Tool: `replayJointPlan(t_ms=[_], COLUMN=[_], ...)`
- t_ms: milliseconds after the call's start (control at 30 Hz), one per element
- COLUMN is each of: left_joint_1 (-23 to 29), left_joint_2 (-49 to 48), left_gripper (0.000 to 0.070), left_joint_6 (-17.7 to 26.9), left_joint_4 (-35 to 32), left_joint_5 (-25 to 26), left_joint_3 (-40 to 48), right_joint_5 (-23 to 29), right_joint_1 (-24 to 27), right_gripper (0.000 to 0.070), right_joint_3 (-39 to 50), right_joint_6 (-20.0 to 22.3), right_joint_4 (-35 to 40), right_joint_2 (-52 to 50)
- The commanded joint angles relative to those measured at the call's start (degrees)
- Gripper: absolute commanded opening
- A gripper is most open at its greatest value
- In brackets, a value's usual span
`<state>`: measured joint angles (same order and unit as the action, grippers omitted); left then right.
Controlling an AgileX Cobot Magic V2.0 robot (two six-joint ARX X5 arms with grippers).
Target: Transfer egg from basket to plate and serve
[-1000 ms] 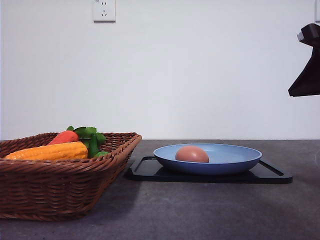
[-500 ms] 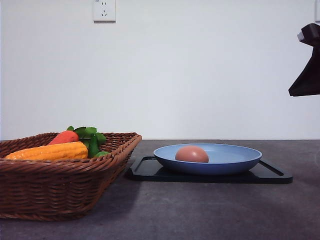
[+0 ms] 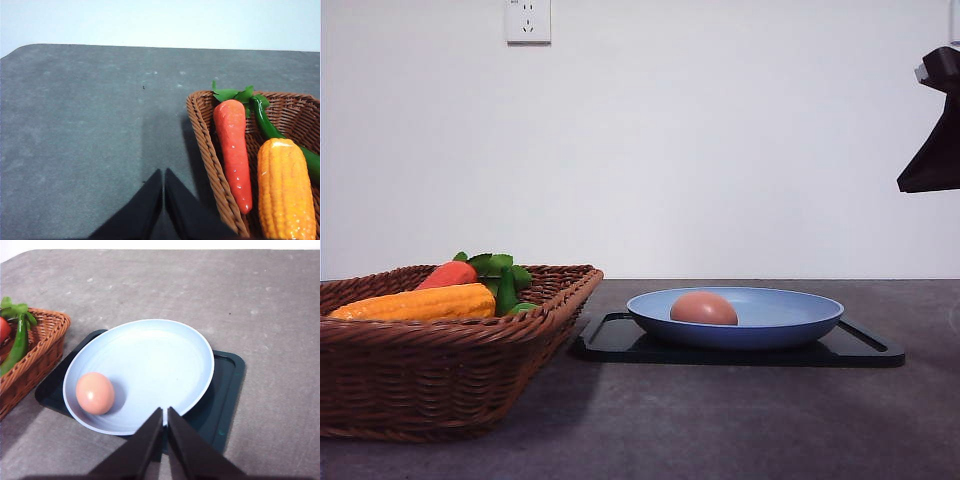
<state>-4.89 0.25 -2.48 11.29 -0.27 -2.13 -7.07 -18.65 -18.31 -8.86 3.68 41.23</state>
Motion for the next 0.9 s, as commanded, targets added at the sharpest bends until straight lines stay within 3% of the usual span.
replayJointPlan(t_ms=[0, 367, 633, 867], left_joint_1=[0.0, 0.0, 0.0, 0.0], left_joint_2=[-0.1, -0.1, -0.1, -0.1], left_gripper=[0.0, 0.0, 0.0, 0.0], left_joint_6=[-0.1, -0.1, -0.1, -0.1], left_joint_4=[0.7, 0.7, 0.7, 0.7], left_joint_5=[0.1, 0.1, 0.1, 0.1], left_joint_3=[1.2, 1.2, 1.2, 1.2], right_joint_5=[0.1, 0.3, 5.6, 5.6], right_joint_1=[-0.2, -0.3, 2.9, 9.8], right_gripper=[0.0, 0.0, 0.0, 0.0], right_joint_3=[-0.4, -0.4, 1.6, 7.5], right_joint_6=[-0.5, -0.2, 11.7, 12.3], right_joint_4=[0.6, -0.9, -1.2, -1.2], right_joint_2=[0.2, -3.5, -20.9, -33.4])
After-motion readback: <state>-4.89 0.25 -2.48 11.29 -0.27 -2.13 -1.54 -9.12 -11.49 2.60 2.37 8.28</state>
